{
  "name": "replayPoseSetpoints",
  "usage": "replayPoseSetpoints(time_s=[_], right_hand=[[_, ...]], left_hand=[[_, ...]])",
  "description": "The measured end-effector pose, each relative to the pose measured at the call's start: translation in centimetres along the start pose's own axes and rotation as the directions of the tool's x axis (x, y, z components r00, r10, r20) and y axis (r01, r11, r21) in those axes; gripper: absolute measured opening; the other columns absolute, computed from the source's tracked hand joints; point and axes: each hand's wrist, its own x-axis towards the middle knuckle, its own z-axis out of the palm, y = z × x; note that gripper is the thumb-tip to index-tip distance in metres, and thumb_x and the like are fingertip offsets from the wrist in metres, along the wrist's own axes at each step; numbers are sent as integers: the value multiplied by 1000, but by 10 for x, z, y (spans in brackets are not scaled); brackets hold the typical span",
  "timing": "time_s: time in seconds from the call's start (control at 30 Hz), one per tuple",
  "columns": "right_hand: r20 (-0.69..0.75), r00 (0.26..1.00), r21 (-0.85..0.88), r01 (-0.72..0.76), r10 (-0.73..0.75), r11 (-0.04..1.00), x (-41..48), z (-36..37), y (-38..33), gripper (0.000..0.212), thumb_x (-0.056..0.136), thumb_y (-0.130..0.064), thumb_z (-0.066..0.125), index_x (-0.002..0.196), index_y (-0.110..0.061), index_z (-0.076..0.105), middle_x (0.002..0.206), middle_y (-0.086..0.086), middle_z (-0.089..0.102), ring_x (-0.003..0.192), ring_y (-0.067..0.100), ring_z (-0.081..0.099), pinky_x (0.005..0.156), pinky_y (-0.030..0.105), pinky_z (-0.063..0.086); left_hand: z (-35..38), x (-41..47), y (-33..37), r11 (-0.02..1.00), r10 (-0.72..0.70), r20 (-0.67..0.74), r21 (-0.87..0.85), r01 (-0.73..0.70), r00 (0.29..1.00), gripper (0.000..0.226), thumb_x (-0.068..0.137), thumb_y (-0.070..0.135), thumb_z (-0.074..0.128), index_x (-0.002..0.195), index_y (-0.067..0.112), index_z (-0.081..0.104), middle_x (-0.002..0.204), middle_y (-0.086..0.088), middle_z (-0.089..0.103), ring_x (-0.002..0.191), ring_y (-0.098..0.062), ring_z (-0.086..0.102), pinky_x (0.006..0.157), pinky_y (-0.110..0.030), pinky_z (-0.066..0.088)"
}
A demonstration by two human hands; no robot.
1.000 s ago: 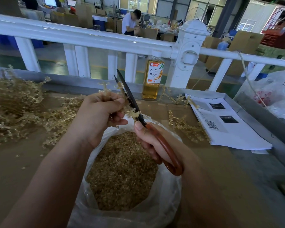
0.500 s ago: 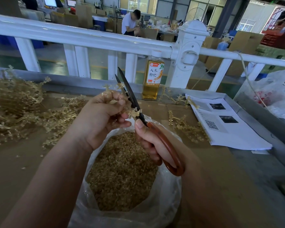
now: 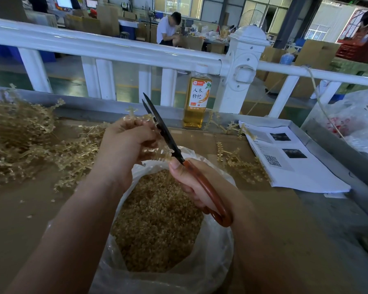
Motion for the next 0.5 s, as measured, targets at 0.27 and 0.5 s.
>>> replayPoseSetpoints(time_s=[0.27, 0.5], right_hand=[[62, 994, -276, 101, -87, 956, 2, -2, 0, 42, 91, -52, 33, 67, -18, 41, 52, -7, 41, 32, -3, 38, 39, 10, 32], [136, 976, -406, 212, -171, 889, 4, 0, 1, 45, 87, -58, 31, 69, -18, 44, 50, -8, 39, 34, -2, 40, 38, 6, 32]], left_hand=[[7, -5, -1, 996, 90, -13, -27, -90, 996, 18, 87, 3, 57, 71, 11, 58, 52, 8, 61, 46, -4, 54, 49, -16, 48], [-2, -2, 0, 999, 53, -18, 4, -53, 998, 20, 89, 8, 56, 70, 12, 59, 49, 7, 58, 46, -6, 51, 48, -18, 41]])
